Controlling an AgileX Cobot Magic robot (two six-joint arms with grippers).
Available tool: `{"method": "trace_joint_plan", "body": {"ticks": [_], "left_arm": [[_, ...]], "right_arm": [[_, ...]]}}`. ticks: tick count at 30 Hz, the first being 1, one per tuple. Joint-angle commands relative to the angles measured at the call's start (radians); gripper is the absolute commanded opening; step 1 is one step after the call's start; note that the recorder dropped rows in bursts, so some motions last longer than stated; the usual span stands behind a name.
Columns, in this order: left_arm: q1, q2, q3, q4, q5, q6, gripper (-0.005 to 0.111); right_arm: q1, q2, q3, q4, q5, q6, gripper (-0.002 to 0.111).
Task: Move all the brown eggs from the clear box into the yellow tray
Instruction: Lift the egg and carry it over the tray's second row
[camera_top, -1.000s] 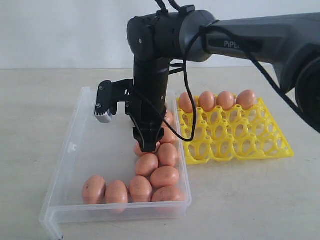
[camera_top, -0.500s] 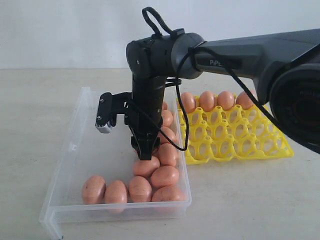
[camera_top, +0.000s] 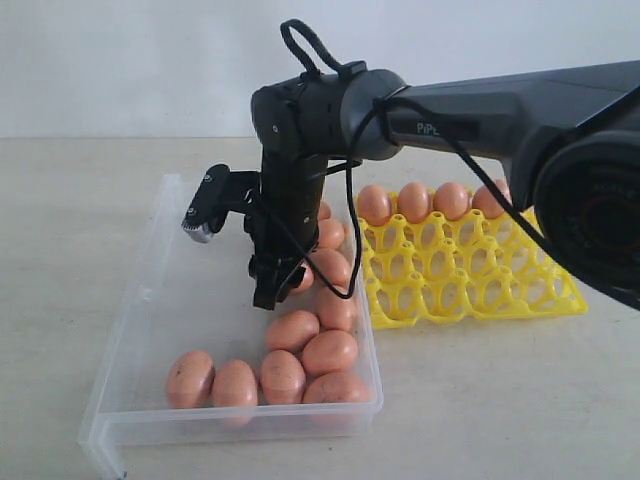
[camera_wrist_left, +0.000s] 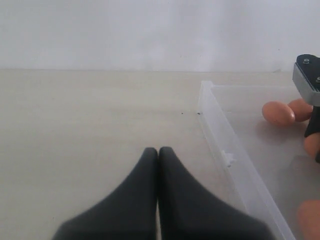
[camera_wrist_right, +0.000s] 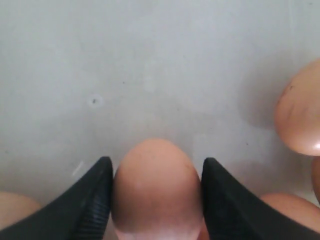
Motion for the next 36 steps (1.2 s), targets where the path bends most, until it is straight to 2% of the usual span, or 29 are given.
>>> {"method": "trace_joint_plan", "body": {"ticks": [1, 6, 9, 12, 16, 20, 23, 26, 29, 32, 34, 36], "left_arm": [[-0.006, -0.001, 0.003, -0.003, -0.007, -0.001, -0.004], [-0.006, -0.001, 0.003, -0.003, -0.007, -0.001, -0.004], [-0.006, -0.001, 0.003, -0.003, -0.007, -0.001, -0.004], [-0.006, -0.001, 0.003, -0.003, -0.007, -0.001, -0.004], [-0.006, -0.001, 0.003, -0.003, -0.007, -0.001, -0.004], [-0.006, -0.001, 0.003, -0.003, -0.007, -0.001, -0.004], [-0.004, -0.001, 0.003, -0.003, -0.007, -0.001, -0.004], [-0.004, -0.001, 0.003, -0.003, -0.007, -0.001, -0.004], [-0.004, -0.001, 0.003, -0.003, -0.007, -0.001, -0.004], [-0.004, -0.001, 0.003, -0.003, -0.007, -0.001, -0.004], [-0.004, -0.001, 0.003, -0.003, -0.007, -0.001, -0.004], [-0.004, -0.001, 0.003, -0.003, -0.007, -0.001, -0.004]], "right_arm": [[0.001, -0.104, -0.041, 0.118, -0.02, 0.008, 0.0], [0.001, -0.228, -0.157, 0.22, -0.07, 0.033, 0.0], [0.001, -0.293, -0.209, 0.328, -0.078, 0.13, 0.0], [0.001, -0.326, -0.212, 0.497, -0.097, 0.263, 0.0], [0.016, -0.323, -0.202, 0.8, -0.206, 0.192, 0.0], [0.066, -0.323, -0.166, 1.06, -0.43, 0.029, 0.0], [0.11, -0.325, -0.166, 1.246, -0.511, -0.13, 0.0], [0.143, -0.337, -0.166, 1.464, -0.502, -0.355, 0.0], [0.152, -0.368, -0.166, 1.683, -0.405, -0.611, 0.0], [0.152, -0.413, -0.166, 1.689, -0.314, -0.819, 0.0], [0.152, -0.441, -0.166, 1.67, -0.286, -0.855, 0.0], [0.152, -0.468, -0.166, 1.458, -0.265, -0.842, 0.0]]}}
